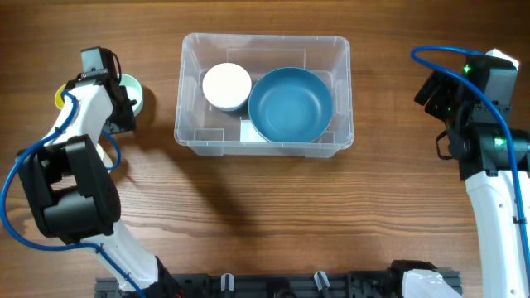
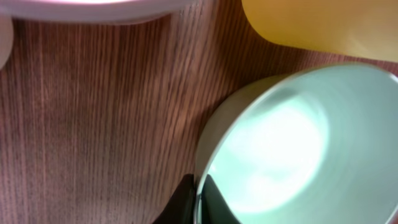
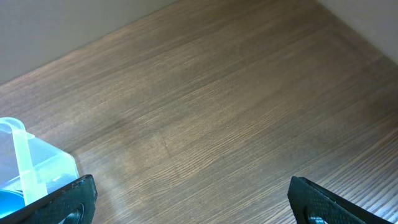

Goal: Pack container
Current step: 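Move the left gripper to the mint green bowl and grasp its rim, then lift the mint green bowl and lower it into the bin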

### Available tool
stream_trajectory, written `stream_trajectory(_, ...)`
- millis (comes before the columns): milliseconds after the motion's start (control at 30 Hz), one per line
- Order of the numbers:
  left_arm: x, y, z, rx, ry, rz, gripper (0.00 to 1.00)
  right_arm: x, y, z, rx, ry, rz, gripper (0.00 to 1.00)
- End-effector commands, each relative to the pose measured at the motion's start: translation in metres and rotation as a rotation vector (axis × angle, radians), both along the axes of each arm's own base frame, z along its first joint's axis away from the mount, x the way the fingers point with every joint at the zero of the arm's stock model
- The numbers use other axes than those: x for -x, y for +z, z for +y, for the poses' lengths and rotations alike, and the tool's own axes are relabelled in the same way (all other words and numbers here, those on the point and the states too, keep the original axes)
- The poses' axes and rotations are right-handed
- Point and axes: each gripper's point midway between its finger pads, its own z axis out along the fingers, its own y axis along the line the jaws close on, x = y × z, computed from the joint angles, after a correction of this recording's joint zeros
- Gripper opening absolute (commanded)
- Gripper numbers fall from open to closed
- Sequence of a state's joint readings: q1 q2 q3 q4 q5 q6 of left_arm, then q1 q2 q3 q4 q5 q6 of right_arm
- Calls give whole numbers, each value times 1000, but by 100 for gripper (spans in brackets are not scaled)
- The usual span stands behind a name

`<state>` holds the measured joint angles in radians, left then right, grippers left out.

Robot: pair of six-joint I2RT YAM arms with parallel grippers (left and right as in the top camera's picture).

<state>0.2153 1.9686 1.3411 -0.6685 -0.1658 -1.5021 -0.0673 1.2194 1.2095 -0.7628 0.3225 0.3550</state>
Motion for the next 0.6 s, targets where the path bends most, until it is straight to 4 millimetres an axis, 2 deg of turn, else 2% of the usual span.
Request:
stream_trajectory(0, -1, -6, -15, 30, -40, 13, 4, 0, 3, -3, 2, -20, -11, 100)
stream_trajectory(200, -10, -5, -38, 38, -122, 2, 4, 0, 3, -3, 2, -20, -11, 100)
stream_trajectory(333, -14, 11, -42, 13, -202, -19, 4, 0, 3, -3, 2, -20, -11, 100)
stream_trajectory(467, -24, 62, -41, -56, -329, -108, 4, 0, 3, -3, 2, -20, -11, 100)
stream_trajectory(567, -23, 115, -43, -106, -404, -190, 4, 0, 3, -3, 2, -20, -11, 99)
